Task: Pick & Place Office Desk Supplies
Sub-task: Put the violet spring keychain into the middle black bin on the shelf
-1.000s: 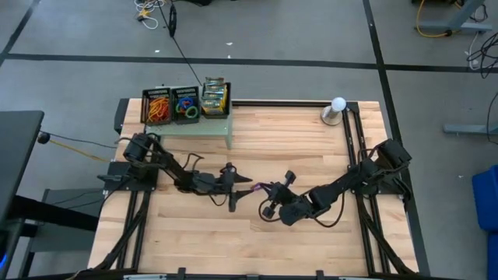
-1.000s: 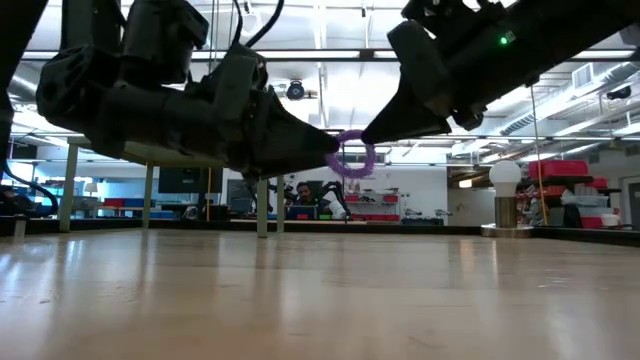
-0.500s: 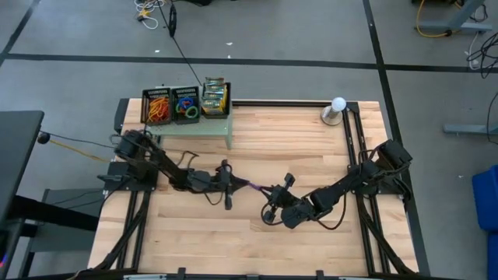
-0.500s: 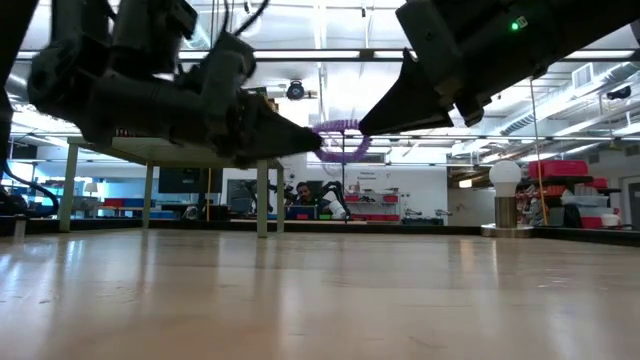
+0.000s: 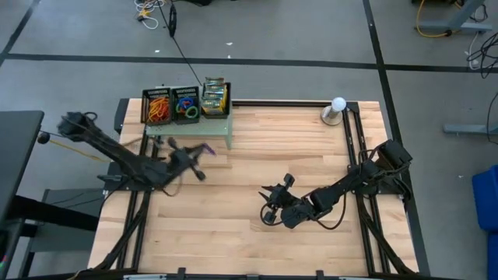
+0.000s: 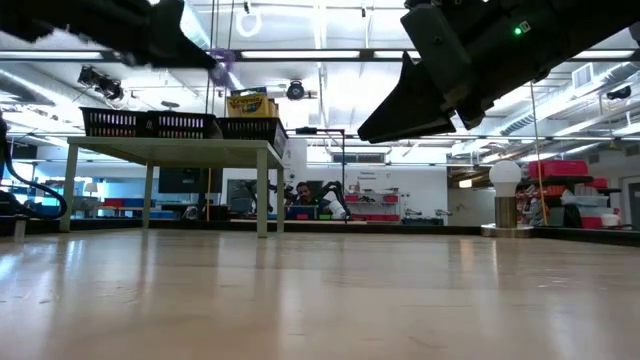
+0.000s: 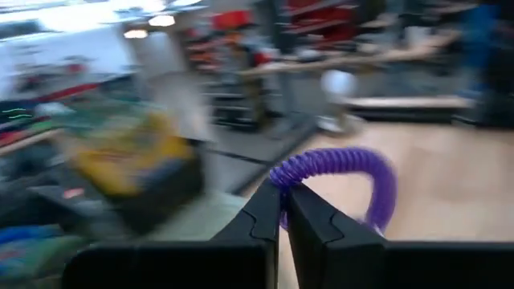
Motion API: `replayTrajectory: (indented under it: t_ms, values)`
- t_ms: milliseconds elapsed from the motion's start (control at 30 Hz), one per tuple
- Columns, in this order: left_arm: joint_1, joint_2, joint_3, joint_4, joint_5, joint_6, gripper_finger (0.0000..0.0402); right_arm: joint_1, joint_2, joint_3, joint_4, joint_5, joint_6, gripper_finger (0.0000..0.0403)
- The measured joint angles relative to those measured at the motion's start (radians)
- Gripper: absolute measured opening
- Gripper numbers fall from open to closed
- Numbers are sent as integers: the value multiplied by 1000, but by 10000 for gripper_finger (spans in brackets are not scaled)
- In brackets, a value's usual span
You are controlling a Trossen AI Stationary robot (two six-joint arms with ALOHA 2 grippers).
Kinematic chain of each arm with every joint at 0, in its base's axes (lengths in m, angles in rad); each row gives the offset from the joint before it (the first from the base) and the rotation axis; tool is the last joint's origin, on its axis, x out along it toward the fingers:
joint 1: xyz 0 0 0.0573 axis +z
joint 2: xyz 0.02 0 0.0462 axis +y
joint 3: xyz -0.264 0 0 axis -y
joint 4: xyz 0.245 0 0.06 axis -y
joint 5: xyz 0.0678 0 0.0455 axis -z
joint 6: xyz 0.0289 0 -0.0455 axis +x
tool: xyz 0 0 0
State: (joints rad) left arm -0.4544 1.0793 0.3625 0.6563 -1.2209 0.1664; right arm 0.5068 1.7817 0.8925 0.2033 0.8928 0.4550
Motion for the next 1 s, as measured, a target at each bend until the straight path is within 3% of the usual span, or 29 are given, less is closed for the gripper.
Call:
replayTrajectory:
  t_ms: [200,367,500,633,767,900,1000]
  values:
    - [66,-288,9,-53,-261,246,14,0,0,0,-6,0,0,68]
    - [239,-445,10,-54,-291,439,14,0,0,0,-11,0,-10,39]
    - [396,-477,10,-63,-254,518,14,0,0,0,-11,0,-19,30]
    - [503,-455,12,-115,-177,523,13,0,0,0,-11,0,-19,29]
    - [582,-413,75,-349,-62,397,13,0,0,0,-11,0,-23,29]
    - [725,-377,228,-750,230,63,13,0,0,0,-12,0,-23,29]
    - [872,-334,317,-882,389,-63,13,0,0,0,-13,0,-23,29]
